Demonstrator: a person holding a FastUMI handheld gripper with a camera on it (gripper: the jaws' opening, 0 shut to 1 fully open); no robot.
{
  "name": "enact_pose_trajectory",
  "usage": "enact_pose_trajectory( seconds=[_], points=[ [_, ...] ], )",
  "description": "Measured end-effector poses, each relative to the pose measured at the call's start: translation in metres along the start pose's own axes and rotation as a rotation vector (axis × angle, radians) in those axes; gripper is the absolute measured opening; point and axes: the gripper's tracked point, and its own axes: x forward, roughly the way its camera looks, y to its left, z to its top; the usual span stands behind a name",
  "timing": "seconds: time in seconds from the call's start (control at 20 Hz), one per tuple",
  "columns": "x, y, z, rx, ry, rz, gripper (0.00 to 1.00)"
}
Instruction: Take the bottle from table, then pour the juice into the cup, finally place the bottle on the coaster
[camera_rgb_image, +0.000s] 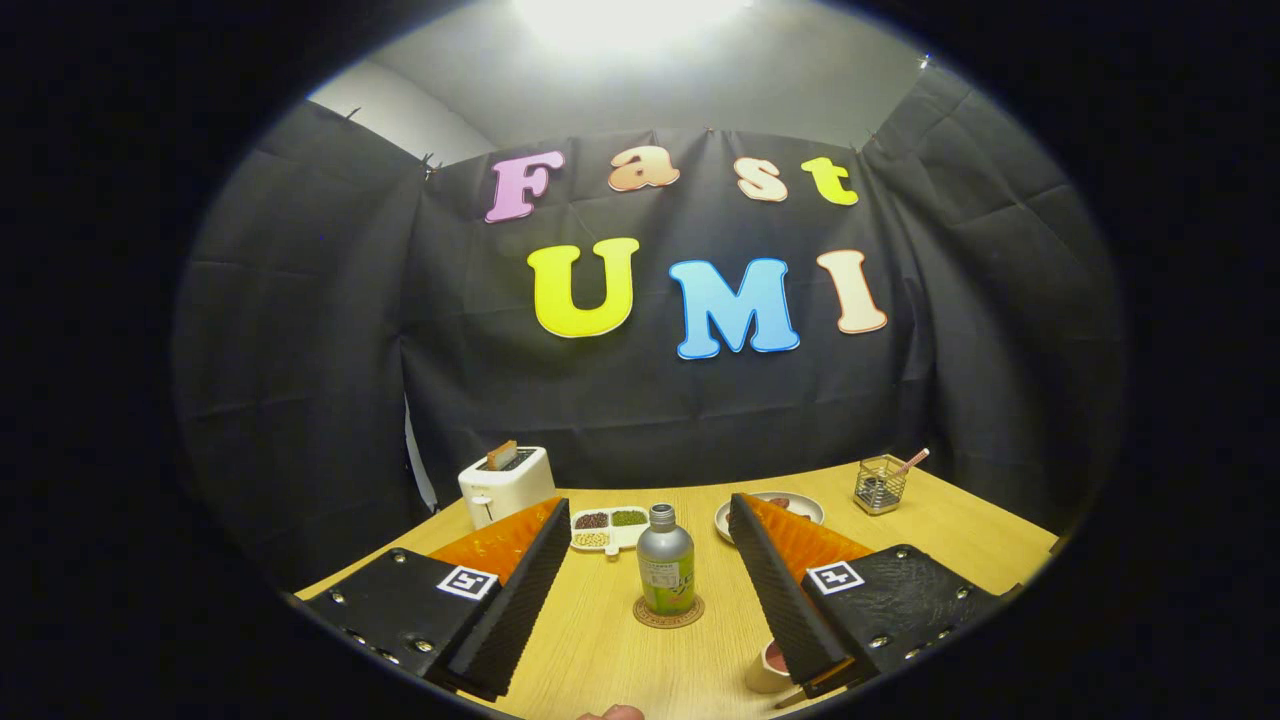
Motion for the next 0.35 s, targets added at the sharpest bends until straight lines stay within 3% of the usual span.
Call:
enact_pose_trajectory(
  seconds=[0.35],
  points=[
    [-0.0024,0.0054,0.0092,0.003,-0.012,0.007,0.97]
  ],
)
